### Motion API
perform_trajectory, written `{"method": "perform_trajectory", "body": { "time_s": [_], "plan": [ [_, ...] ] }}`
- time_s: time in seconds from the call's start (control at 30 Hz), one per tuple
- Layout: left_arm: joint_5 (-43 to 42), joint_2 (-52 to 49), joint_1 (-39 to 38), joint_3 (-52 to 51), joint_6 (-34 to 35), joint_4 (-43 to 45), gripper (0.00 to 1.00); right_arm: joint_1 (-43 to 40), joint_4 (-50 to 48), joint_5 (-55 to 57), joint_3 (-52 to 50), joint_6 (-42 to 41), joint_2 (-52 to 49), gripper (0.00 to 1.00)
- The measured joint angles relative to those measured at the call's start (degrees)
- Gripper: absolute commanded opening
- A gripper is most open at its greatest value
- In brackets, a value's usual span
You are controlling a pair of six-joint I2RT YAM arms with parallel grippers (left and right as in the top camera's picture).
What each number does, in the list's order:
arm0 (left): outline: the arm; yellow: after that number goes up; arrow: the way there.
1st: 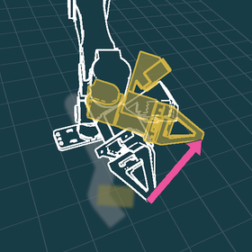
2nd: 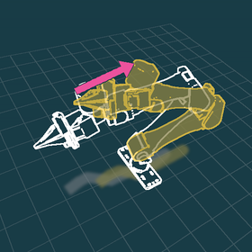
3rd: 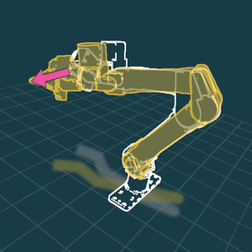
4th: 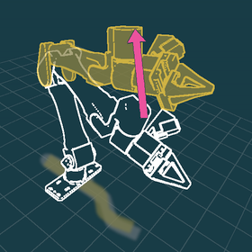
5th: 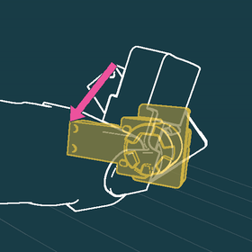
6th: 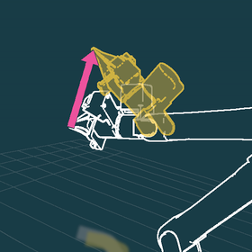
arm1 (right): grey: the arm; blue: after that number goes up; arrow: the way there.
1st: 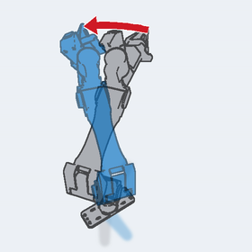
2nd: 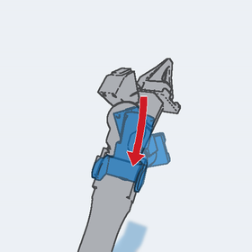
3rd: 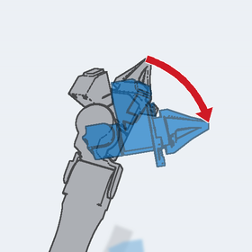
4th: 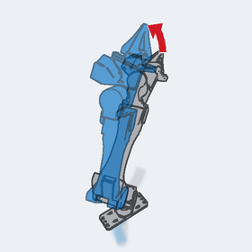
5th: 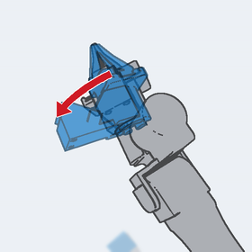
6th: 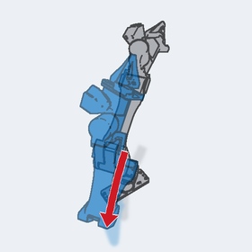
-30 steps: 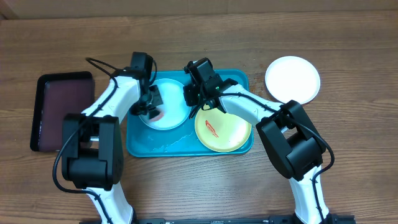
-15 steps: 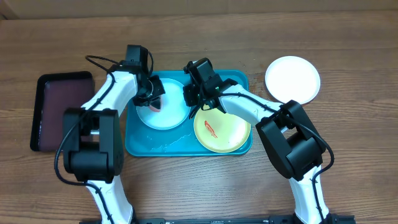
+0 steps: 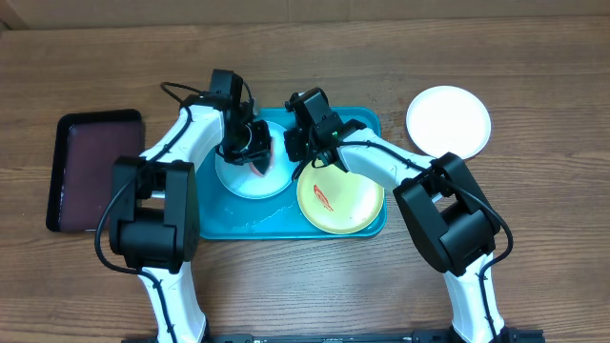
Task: Clean dirty plates on tray and stack at the side
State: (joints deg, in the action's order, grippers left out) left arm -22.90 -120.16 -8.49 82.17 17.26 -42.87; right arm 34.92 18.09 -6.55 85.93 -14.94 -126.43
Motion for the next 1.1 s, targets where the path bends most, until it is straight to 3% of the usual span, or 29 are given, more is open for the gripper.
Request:
{"method": "perform_trajectory", "body": {
  "time_s": [0.13, 0.3, 0.57, 0.77, 0.9, 1.1],
  "plan": [
    [-5.03, -0.66, -0.59, -0.07, -4.61, -2.89, 0.04, 0.0, 0.02, 0.0, 0.0, -0.02, 0.0, 0.04],
    [-4.59, -0.76, -0.37, -0.04, -5.49, -6.16, 0.04, 0.04, 0.15, -0.55, 0.0, -0.02, 0.0, 0.04],
    [5.51, -0.42, 2.34, 1.4, 1.97, -14.49, 0.04, 2.25, -0.17, -2.8, 0.0, -0.31, -0.31, 0.04],
    [18.6, -0.44, 6.56, 3.76, 5.57, -18.97, 0.04, 2.29, -0.46, -3.23, 0.0, -0.5, -0.35, 0.04],
    [25.11, -1.2, 8.7, 5.75, 6.91, -18.34, 0.04, 2.27, -0.5, -3.34, 0.0, -0.5, -0.35, 0.04],
    [23.76, -1.38, 8.09, 6.27, 7.26, -11.06, 0.04, 1.62, -1.22, -1.84, 0.0, -1.18, -0.39, 0.04]
  ]
}}
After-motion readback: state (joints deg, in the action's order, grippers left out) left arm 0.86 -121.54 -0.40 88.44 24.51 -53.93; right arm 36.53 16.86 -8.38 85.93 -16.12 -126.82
